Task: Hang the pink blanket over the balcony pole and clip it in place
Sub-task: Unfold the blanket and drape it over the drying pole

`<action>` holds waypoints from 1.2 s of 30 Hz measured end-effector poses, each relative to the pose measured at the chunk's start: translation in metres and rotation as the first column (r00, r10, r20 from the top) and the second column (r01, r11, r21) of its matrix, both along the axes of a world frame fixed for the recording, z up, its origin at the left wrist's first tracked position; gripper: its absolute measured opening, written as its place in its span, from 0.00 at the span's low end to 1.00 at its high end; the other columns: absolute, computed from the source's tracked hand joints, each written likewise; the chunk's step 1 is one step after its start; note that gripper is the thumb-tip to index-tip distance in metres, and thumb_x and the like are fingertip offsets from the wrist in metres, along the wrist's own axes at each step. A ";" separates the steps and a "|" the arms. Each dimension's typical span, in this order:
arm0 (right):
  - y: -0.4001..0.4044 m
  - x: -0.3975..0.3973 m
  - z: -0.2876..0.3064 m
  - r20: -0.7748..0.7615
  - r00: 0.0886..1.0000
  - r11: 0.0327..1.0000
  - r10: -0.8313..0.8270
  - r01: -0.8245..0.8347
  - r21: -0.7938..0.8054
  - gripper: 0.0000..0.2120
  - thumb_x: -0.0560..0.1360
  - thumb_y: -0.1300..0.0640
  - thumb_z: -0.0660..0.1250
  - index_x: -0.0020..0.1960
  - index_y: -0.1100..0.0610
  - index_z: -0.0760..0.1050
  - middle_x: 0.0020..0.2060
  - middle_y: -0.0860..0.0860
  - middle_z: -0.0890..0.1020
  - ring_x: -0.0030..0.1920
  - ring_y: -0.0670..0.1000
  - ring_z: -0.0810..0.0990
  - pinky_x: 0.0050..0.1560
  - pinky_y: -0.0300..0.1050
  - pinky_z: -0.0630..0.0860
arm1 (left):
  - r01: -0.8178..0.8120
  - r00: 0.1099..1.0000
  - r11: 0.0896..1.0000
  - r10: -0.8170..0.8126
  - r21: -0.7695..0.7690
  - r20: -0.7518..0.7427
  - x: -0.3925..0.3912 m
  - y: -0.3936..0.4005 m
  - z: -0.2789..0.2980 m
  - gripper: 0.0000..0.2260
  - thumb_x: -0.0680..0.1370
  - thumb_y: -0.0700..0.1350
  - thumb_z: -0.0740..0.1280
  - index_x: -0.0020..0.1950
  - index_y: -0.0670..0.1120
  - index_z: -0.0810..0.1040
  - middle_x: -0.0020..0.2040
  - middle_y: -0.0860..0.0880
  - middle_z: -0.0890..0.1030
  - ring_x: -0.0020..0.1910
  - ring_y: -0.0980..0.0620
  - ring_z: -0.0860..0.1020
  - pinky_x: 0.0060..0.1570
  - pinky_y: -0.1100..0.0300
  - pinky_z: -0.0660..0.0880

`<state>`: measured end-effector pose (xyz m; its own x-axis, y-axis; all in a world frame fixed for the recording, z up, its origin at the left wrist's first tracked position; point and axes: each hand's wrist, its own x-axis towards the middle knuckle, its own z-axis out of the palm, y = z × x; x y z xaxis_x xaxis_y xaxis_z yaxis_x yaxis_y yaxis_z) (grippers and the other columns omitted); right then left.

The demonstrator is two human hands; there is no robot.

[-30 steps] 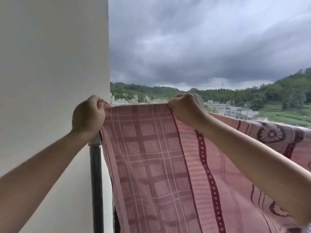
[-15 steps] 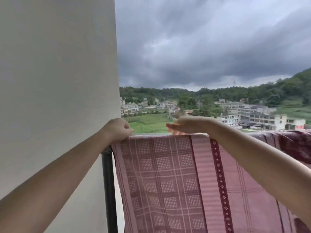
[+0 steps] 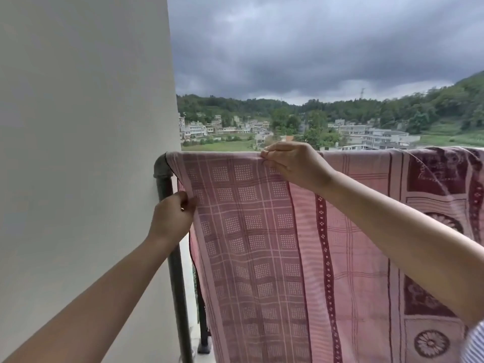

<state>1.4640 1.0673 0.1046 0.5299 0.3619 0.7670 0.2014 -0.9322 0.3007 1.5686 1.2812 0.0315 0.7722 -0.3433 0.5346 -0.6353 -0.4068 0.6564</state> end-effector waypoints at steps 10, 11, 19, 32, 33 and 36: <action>0.044 0.050 0.089 0.009 0.838 0.834 -0.546 0.542 0.106 0.08 0.74 0.66 0.59 0.41 0.66 0.76 0.33 0.58 0.78 0.41 0.58 0.78 0.39 0.46 0.72 | -0.134 0.989 0.919 0.147 -0.372 0.008 0.042 0.013 0.107 0.19 0.80 0.48 0.55 0.36 0.37 0.73 0.51 0.27 0.77 0.43 0.37 0.74 0.41 0.50 0.69; 0.048 0.064 0.103 -0.039 0.829 0.809 -0.557 0.553 0.200 0.09 0.73 0.67 0.58 0.46 0.66 0.77 0.40 0.62 0.81 0.45 0.61 0.79 0.41 0.46 0.73 | -0.179 0.979 0.928 0.201 -0.328 0.036 0.054 0.014 0.128 0.20 0.81 0.47 0.54 0.43 0.33 0.76 0.55 0.27 0.76 0.49 0.34 0.75 0.47 0.47 0.70; 0.044 0.133 0.093 -0.746 0.526 0.775 -0.408 0.632 0.021 0.21 0.79 0.50 0.54 0.61 0.67 0.70 0.51 0.58 0.76 0.51 0.56 0.76 0.45 0.43 0.74 | -0.361 0.932 0.913 0.351 0.190 0.084 0.136 0.004 0.158 0.12 0.75 0.40 0.63 0.52 0.33 0.78 0.54 0.34 0.80 0.56 0.38 0.78 0.53 0.53 0.75; 0.057 0.029 0.036 -0.463 0.861 0.962 -0.209 0.266 0.060 0.14 0.74 0.54 0.65 0.57 0.58 0.77 0.52 0.54 0.82 0.50 0.51 0.79 0.56 0.46 0.76 | 0.084 0.764 0.803 -0.433 -0.590 -0.479 0.086 0.030 0.055 0.17 0.80 0.48 0.57 0.36 0.41 0.75 0.19 0.52 0.73 0.17 0.59 0.70 0.16 0.74 0.64; 0.057 0.029 0.026 -0.360 0.901 0.961 -0.242 0.273 0.038 0.14 0.73 0.55 0.66 0.57 0.58 0.77 0.51 0.55 0.83 0.50 0.54 0.80 0.55 0.51 0.77 | 0.109 0.794 0.805 -0.424 -0.583 -0.436 0.079 0.034 0.044 0.16 0.79 0.49 0.58 0.42 0.39 0.78 0.22 0.52 0.73 0.18 0.61 0.69 0.16 0.73 0.64; 0.053 0.037 -0.009 0.031 0.957 0.958 -0.288 0.288 0.013 0.14 0.70 0.58 0.66 0.53 0.62 0.78 0.47 0.57 0.84 0.48 0.59 0.82 0.54 0.59 0.77 | 0.140 0.869 0.764 -0.400 -0.629 -0.292 0.057 0.042 0.016 0.09 0.76 0.46 0.64 0.55 0.45 0.71 0.38 0.52 0.74 0.33 0.57 0.74 0.27 0.68 0.73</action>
<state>1.5014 1.1200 0.0952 0.5856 0.1909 0.7878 -0.0855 -0.9519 0.2942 1.6253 1.3233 0.0478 0.8766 -0.3007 0.3756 -0.2973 0.2753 0.9142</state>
